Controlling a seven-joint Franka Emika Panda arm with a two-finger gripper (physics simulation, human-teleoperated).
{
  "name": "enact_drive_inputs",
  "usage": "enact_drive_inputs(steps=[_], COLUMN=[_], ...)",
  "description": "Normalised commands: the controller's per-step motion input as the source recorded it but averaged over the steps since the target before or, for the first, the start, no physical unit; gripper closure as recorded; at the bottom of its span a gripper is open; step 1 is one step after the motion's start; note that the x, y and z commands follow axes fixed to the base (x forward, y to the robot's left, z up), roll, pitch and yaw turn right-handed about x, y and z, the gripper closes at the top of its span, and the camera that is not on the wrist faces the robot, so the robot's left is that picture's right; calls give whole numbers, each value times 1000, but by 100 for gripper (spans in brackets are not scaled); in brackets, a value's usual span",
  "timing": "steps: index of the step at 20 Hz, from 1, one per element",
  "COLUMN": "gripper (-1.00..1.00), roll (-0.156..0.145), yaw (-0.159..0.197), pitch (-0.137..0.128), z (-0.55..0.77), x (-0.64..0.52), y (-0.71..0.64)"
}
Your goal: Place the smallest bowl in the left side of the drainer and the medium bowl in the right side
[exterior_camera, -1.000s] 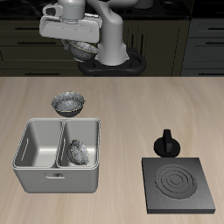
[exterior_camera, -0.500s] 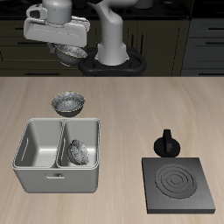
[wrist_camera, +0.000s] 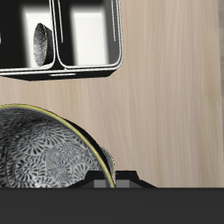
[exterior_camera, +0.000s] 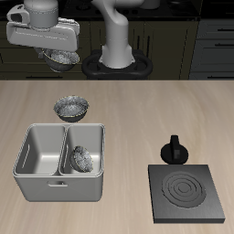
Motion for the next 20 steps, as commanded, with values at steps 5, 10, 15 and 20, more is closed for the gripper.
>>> enact_drive_inputs(steps=[5, 10, 15, 20], gripper=[100, 100, 100, 100], roll=[21, -19, -44, -17], yaw=[18, 13, -16, 1], pitch=[-21, -1, 18, 22], z=[336, 177, 27, -120], x=[522, 327, 320, 377], y=[-137, -192, -213, -60])
